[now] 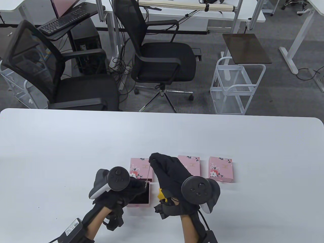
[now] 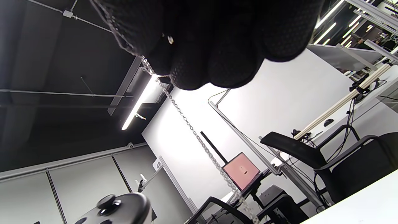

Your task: Dust necklace

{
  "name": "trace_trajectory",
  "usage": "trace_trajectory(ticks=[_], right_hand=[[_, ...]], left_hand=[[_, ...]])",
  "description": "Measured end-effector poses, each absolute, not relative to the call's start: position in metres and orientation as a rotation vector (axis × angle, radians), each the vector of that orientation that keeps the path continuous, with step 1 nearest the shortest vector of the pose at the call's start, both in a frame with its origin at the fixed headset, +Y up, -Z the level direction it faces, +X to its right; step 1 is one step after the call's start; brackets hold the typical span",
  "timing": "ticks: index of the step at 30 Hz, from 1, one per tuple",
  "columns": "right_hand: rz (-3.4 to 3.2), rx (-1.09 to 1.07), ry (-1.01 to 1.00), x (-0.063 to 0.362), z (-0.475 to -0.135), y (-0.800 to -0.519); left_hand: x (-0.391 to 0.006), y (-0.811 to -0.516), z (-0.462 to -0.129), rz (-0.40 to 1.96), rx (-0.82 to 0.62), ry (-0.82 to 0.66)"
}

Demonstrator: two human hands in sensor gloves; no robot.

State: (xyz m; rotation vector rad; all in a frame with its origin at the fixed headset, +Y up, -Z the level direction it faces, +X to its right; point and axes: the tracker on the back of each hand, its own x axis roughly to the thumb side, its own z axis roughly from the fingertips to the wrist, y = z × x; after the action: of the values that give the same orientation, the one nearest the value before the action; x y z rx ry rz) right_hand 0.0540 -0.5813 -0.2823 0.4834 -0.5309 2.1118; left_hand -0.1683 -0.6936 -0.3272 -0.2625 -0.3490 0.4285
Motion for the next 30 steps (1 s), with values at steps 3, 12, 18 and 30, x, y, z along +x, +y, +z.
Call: trace_trajectory(ticks=[3,12,18,30], right_hand=[[2.113,0.494,-0.524,0.052,-0.281,-0.581],[2.153,0.530,-0.515,0.047,-0.276,-0.575],[2.176,0.594,-0.450,0.037,-0.275,-0.577],[2.213,0.513,-0.329,0.041,-0.290,-0.592]], left_hand=[[-0.171,-0.693,-0.327,0.440,-0.259,-0.354],[-0.197,-0.639,-0.315,0.788,-0.207,-0.440],[-0.193,-0.621,-0.296,1.079,0.019,-0.459],[-0.191,-0.621,-0.299,1.131,-0.113,-0.566]])
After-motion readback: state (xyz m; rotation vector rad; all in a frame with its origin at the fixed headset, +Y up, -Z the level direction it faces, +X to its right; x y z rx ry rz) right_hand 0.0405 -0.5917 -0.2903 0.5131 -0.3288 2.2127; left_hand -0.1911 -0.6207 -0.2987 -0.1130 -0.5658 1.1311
